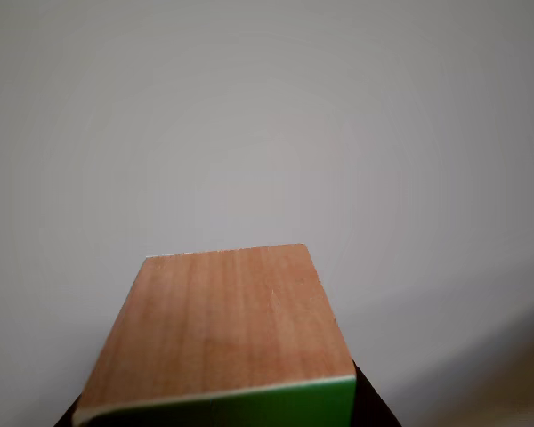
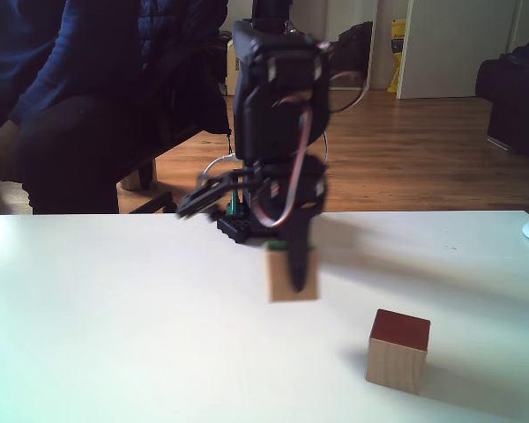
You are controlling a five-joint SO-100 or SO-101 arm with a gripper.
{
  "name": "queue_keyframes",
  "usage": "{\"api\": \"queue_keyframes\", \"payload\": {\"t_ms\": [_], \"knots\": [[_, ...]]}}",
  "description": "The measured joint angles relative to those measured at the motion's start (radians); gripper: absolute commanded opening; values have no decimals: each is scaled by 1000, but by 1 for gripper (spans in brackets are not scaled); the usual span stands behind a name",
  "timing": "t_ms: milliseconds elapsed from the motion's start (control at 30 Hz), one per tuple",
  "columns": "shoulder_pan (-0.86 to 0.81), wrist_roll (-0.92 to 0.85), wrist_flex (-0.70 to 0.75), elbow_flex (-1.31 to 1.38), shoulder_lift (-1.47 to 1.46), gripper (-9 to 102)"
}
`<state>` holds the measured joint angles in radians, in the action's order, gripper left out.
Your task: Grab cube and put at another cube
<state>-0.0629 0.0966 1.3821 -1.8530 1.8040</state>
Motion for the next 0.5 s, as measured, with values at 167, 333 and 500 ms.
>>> {"api": "queue_keyframes", "payload": {"t_ms": [167, 333, 500], "knots": [[124, 91, 98, 163, -60, 19], [209, 149, 158, 324, -190, 19], [239, 181, 219, 508, -333, 19]]}}
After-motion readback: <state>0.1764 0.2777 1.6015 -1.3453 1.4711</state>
